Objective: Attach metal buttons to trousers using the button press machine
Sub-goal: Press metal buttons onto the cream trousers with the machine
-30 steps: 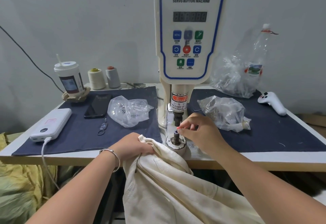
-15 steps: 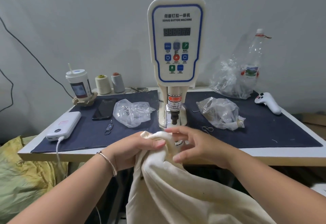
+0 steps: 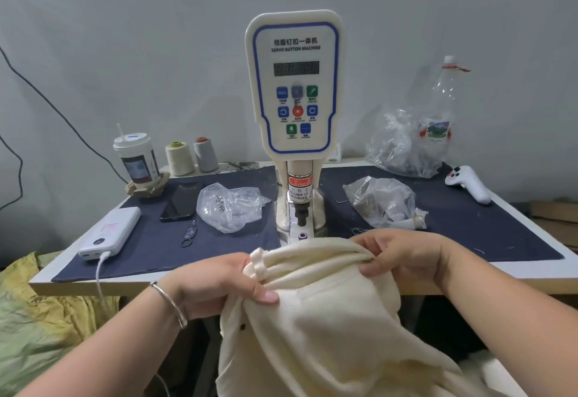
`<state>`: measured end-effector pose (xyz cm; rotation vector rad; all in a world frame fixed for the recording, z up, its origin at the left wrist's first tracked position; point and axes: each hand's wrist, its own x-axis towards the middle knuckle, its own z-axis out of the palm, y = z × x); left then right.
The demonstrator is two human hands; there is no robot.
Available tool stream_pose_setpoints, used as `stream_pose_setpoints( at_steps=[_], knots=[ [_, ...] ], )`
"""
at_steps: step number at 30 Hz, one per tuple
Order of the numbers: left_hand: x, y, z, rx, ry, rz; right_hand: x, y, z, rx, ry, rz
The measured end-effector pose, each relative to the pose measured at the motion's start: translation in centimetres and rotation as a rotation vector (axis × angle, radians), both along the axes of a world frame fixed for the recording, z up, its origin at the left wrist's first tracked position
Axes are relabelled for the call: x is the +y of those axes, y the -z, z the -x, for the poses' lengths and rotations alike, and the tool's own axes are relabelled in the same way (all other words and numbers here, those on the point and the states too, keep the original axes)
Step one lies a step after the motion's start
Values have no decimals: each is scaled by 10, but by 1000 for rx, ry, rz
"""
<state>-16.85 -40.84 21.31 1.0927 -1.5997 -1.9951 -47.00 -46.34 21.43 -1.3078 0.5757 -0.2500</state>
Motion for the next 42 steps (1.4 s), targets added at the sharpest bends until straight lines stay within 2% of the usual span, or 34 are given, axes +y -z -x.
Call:
stream_pose_setpoints(
  at_steps=[3,6,10,17,19,21,23,26,31,33,40,42],
  knots=[
    [-6,20,4,94,-160,-53,-12,9,-6,6,202,-49],
    [-13,32,11,94,-318,-91,-23,17,-19,104,401,-103],
    [-29,42,26,156,-599,-194,-33,22,-38,132,592,-150],
    [-63,40,36,55,-866,5,-48,20,-52,48,735,43],
    [-71,41,37,36,-900,77,-52,19,-53,41,750,108],
    [-77,43,39,-216,-884,271,-55,20,-50,198,760,296],
    [-82,47,43,-440,-830,440,-60,26,-46,426,758,580],
    [-89,50,49,-492,-811,486,-64,45,-41,563,756,779],
    [-99,49,47,-464,-818,482,-66,65,-44,736,840,1007],
    [-102,48,45,-441,-799,455,-70,65,-42,721,812,993],
    [-109,46,40,-269,-738,240,-82,61,-35,446,783,719],
    [-110,48,39,-249,-725,201,-83,64,-35,436,777,684]
  ],
)
